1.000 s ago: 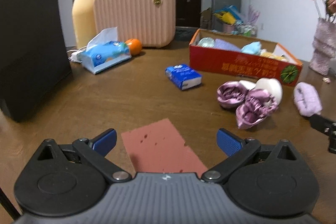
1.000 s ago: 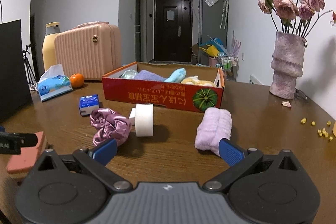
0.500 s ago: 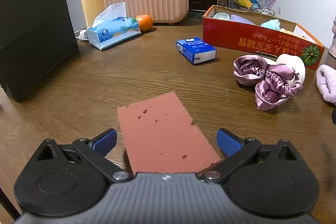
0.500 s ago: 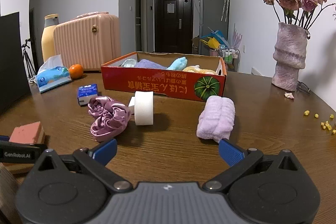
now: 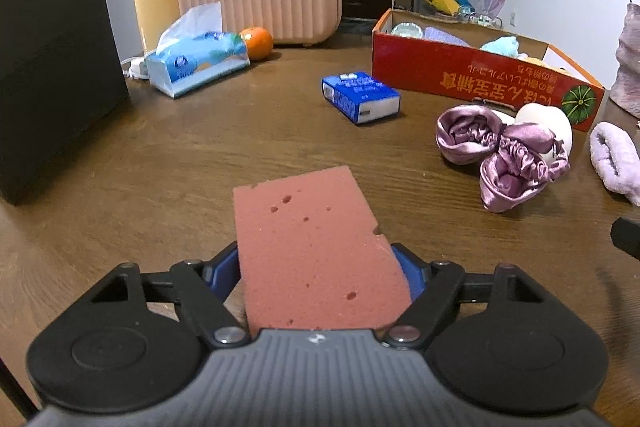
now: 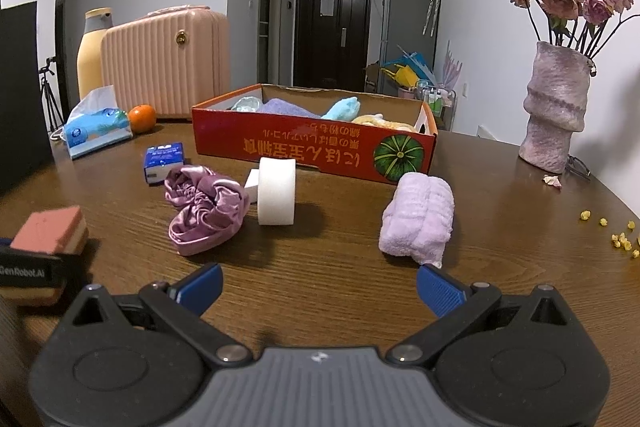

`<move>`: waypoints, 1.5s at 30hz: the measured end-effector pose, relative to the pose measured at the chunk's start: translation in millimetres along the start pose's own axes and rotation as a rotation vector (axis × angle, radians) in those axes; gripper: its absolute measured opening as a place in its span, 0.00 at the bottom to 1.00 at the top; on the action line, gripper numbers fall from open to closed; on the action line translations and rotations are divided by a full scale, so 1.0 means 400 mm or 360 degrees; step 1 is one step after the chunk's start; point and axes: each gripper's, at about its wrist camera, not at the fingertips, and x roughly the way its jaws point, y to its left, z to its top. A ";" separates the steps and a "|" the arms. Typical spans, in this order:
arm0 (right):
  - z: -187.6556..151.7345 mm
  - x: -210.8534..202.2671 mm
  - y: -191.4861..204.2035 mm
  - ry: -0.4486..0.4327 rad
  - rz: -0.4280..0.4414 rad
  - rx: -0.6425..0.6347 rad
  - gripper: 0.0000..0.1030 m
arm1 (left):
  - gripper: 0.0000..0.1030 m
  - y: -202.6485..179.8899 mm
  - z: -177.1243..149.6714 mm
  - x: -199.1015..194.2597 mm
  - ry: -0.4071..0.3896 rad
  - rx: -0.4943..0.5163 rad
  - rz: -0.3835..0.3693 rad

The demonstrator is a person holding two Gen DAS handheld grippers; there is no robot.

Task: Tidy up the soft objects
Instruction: 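Lower the right tool onto the pink satin scrunchie and close on it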

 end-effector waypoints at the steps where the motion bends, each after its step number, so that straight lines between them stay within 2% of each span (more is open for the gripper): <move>1: 0.000 0.002 0.002 0.0005 -0.0001 -0.0003 1.00 | 0.76 0.001 0.003 -0.002 -0.0014 0.0009 0.0001; 22: 0.027 0.063 0.124 0.0027 0.0096 -0.0091 1.00 | 0.76 0.043 0.091 0.004 -0.0194 0.0185 -0.0077; 33: 0.064 0.122 0.182 0.0027 0.0144 -0.0074 1.00 | 0.76 0.075 0.129 0.054 -0.0212 0.0228 -0.0116; 45: 0.109 0.214 0.250 0.0040 0.0156 -0.0089 0.95 | 0.76 0.146 0.172 0.133 -0.0176 0.0212 -0.0117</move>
